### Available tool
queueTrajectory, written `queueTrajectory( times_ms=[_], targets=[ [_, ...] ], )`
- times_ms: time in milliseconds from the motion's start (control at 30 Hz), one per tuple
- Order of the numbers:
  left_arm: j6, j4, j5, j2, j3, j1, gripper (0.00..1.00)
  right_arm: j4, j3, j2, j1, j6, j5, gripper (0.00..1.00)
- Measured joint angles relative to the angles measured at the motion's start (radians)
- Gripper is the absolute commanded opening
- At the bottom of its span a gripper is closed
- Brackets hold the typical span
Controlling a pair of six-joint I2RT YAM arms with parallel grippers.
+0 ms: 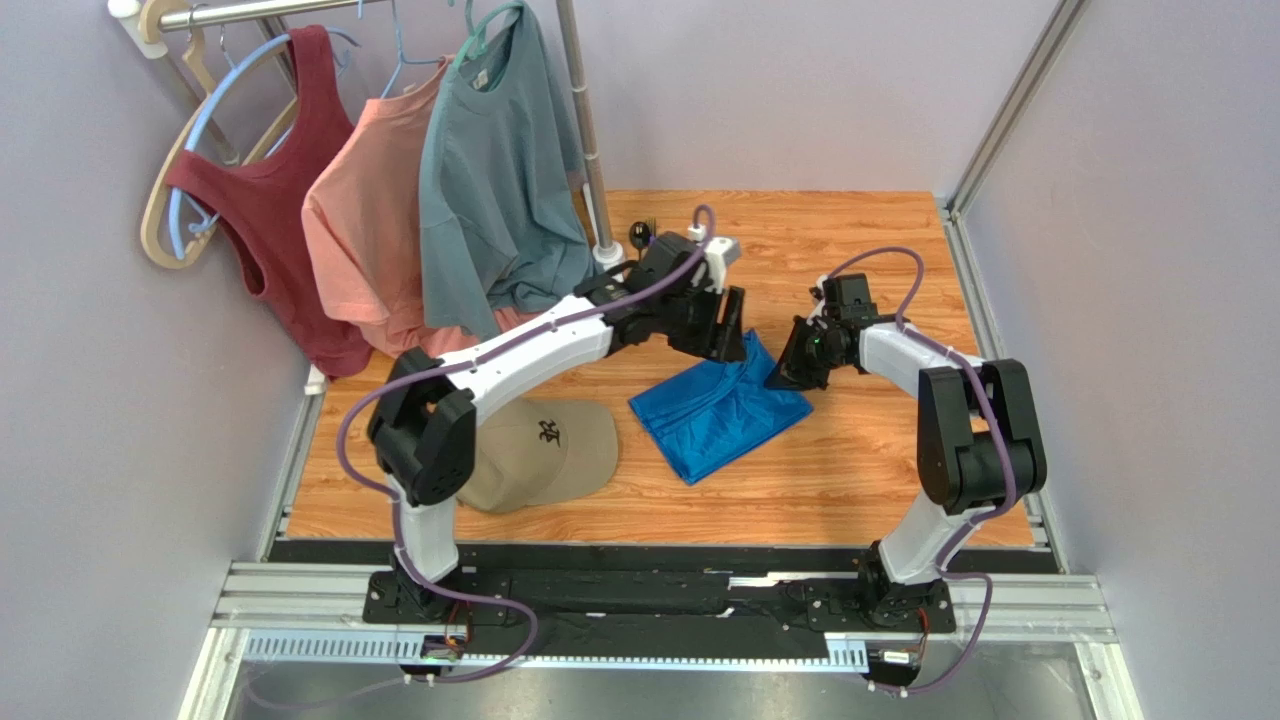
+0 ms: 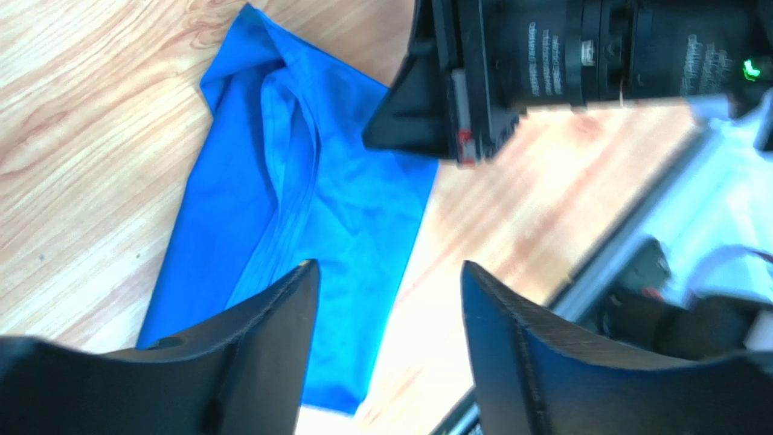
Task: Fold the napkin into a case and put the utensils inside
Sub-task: Fold the lower triangle-folded napkin at the center of the board, then smooth out the 2/3-rectangle-folded napkin at the center of the board.
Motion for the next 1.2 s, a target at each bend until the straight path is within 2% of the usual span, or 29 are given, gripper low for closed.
queueTrajectory(
  times_ms=[33, 67, 100, 200, 400, 500, 867, 1200],
  targets=[
    [0.002, 0.028, 0.034, -0.027, -0.039, 0.018, 0.40, 0.004, 0.000, -0.012, -0.001, 0.008, -0.008, 0.05],
    [0.001, 0.062, 0.071, -0.046, -0.076, 0.042, 0.11, 0.008, 0.000, -0.019, -0.001, 0.015, -0.013, 0.04],
    [-0.003, 0.086, 0.105, -0.047, -0.098, 0.069, 0.06, 0.010, 0.002, -0.025, -0.001, 0.022, -0.018, 0.04],
    [-0.005, 0.110, 0.139, 0.028, -0.082, 0.117, 0.00, 0.010, 0.015, -0.027, -0.002, 0.037, -0.021, 0.00],
    [-0.008, 0.055, 0.084, 0.269, 0.103, 0.140, 0.00, 0.006, 0.020, -0.025, -0.002, 0.039, 0.003, 0.00],
    [-0.014, 0.050, 0.076, 0.327, 0.149, 0.132, 0.00, 0.010, 0.020, -0.008, -0.003, 0.034, 0.016, 0.00],
    [-0.051, 0.071, 0.092, 0.392, 0.181, 0.100, 0.00, 0.038, 0.038, 0.085, -0.004, 0.029, 0.005, 0.00],
    [-0.088, 0.122, 0.121, 0.431, 0.174, 0.048, 0.00, 0.067, 0.138, 0.177, -0.004, -0.016, -0.051, 0.00]
  ],
)
